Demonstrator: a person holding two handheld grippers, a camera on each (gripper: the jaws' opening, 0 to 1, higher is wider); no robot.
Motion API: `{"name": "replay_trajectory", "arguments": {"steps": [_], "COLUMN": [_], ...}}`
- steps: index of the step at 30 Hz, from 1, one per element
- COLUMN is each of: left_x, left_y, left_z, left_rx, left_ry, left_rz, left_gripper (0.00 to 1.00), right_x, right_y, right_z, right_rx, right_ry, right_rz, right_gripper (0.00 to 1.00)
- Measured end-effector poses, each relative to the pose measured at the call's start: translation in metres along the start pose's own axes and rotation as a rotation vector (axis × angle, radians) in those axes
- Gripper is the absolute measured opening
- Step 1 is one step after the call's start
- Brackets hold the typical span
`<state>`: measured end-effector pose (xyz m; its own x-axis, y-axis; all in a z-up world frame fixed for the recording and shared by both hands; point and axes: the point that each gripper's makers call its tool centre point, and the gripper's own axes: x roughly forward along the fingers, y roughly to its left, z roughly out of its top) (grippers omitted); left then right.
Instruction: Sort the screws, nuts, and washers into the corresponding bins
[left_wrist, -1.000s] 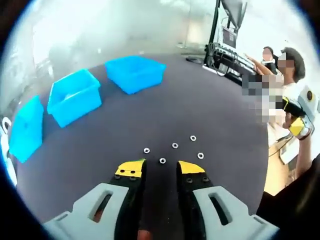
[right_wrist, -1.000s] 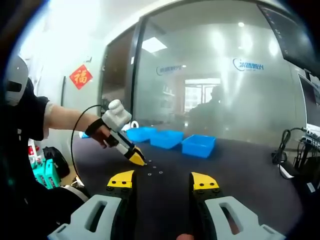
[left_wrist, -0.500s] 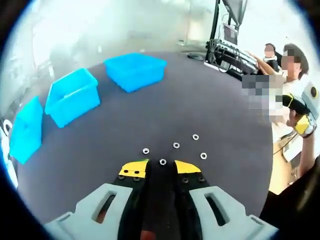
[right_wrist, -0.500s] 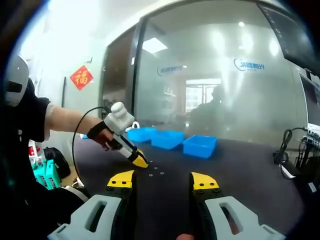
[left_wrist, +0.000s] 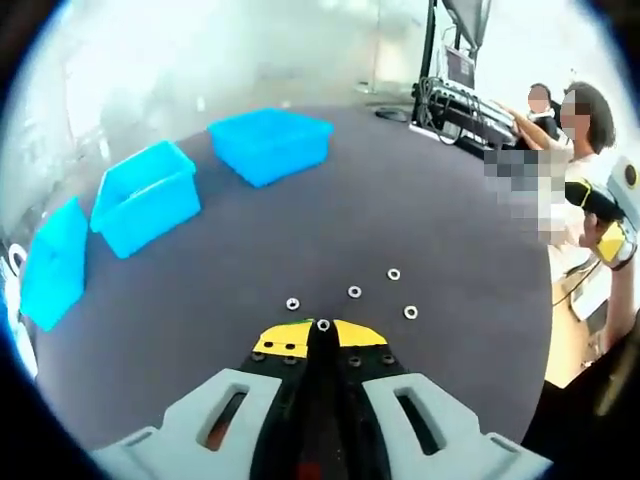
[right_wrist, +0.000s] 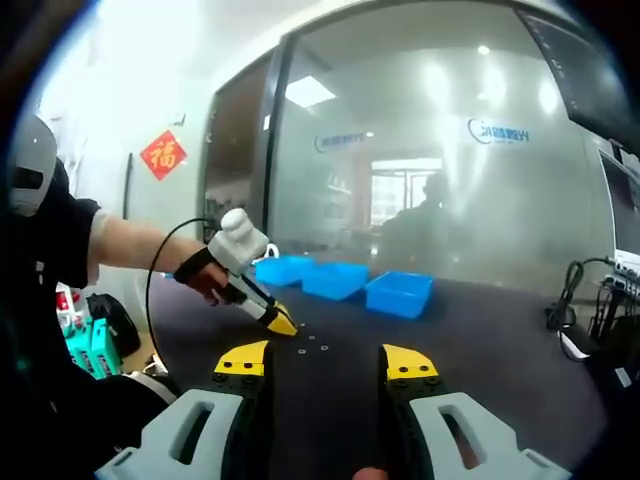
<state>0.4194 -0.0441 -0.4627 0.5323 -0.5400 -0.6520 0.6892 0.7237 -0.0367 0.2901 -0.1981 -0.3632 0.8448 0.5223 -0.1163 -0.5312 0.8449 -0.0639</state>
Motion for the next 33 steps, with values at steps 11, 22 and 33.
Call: {"name": "replay_trajectory", "arguments": {"steps": [11,22,33], "left_x": [-0.027,-0.116,-0.166], "left_y": [-0.006,0.01,0.095], "left_z": [0.009,0.063,0.084], "left_rx": [-0.076,-0.068,-0.124], "left_ry": [-0.126,-0.517,-0.692], "left_rz": [-0.041,0.065,0.259], "left_gripper": [0.05,0.04,0.04], "right_x": [0.003,0.01,0.013], "right_y": [-0.002,0.002,0.013], "right_z": [0.003,0.01,0.021], "right_rx": [-0.008,-0.025,-0.043], "right_ry": [0.002,-0.002,-0.016], "right_rz": [-0.008,-0.011,0.009], "right_gripper": [0.38,0.38,0.38]}}
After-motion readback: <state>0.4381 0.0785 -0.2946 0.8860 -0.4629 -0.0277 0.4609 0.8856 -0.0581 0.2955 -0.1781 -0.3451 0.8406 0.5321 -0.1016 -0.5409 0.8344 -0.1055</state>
